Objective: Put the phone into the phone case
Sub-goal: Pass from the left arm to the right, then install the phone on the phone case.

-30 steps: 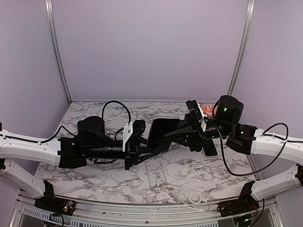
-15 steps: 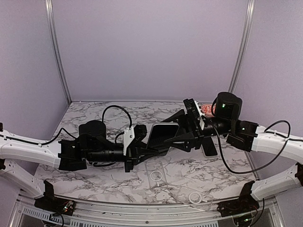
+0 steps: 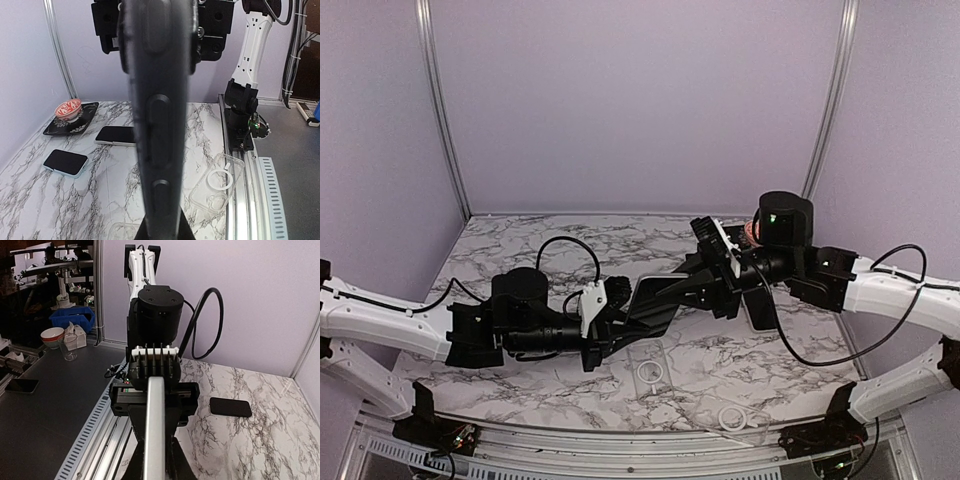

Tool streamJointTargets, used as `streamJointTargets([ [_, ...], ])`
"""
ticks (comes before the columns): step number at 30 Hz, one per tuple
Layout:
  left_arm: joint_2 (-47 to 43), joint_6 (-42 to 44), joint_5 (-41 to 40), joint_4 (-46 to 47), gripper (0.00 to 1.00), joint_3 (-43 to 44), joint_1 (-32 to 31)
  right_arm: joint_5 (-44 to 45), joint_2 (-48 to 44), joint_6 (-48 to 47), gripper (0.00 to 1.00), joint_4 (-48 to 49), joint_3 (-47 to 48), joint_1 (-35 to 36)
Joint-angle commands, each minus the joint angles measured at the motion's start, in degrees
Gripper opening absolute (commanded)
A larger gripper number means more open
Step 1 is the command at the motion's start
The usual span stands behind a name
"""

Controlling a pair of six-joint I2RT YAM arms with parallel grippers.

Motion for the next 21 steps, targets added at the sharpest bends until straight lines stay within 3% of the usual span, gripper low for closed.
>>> streamJointTargets([
  [1,0.5,-2.3,-7.1,3.8,0.43,-1.2,-0.4,6.4,-1.0,-5.3,0.0,-3.8,-2.6,0.2],
  [4,-0.5,-3.1,-12.2,2.6,0.67,-4.3,-0.3,9.5,-2.8,-5.4,0.0,1.4,-10.1,-0.6],
  [8,-4.7,-5.8,-17.9,0.6,0.91,-8.8,0.0,12.4,-2.2,-3.5,0.0,13.9,-19.4,-0.2],
  [15,-7.3,-10.6,-21.4,-0.2,0.95,-12.4,1.4,8.8,1.8,-5.2,0.0,21.5,-23.8,0.1],
  [21,-1.2,-13.9,-25.0,-3.8,0.94,-9.6,3.4,6.3,7.6,-5.1,0.0,18.4,-19.2,0.2],
])
